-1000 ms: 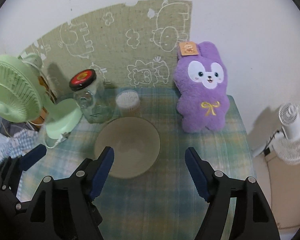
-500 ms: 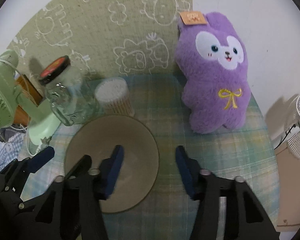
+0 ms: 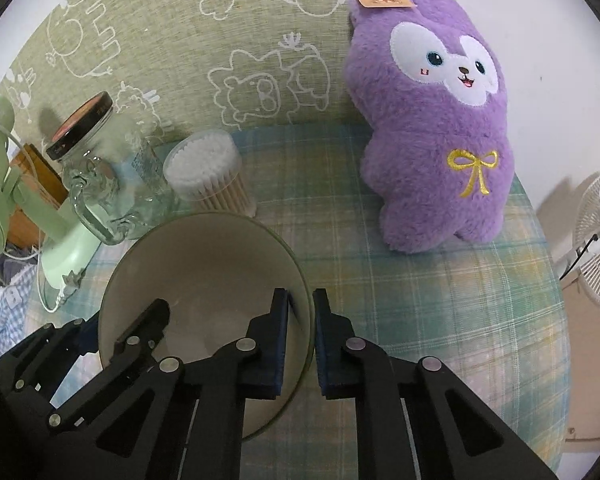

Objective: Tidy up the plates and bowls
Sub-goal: 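Grasp the rim of the cream bowl with both grippers, then lift the cream bowl with both grippers and carry it back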

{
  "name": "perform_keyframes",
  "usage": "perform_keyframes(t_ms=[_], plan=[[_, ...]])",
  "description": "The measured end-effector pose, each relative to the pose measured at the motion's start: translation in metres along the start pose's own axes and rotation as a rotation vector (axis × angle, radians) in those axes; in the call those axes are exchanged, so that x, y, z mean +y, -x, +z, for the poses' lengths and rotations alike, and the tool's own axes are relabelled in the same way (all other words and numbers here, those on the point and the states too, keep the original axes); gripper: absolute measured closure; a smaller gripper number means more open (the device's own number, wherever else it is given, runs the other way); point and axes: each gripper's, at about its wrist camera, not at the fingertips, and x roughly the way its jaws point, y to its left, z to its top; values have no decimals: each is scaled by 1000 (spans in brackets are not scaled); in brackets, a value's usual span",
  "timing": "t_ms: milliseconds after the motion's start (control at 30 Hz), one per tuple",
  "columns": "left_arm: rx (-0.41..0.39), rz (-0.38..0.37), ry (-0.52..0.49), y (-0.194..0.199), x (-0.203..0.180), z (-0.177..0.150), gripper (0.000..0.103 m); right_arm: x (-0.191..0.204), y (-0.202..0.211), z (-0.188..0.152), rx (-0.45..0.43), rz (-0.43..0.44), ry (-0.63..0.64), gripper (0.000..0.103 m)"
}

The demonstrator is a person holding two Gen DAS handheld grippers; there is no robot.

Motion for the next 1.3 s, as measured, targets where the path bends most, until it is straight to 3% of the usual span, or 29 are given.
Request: perform_keyframes(t_ms=[433,700,1300], plan=[[21,-7,3,-2,2,-1,88,2,-1,-2,2,-13,-1,88],[20,-2,-30,16,0,-10,89,-1,10,-12,30,-15,-23,88],[-49,-24,-37,103,10,-33,89,17,104,-42,-34,-38,-43,88]])
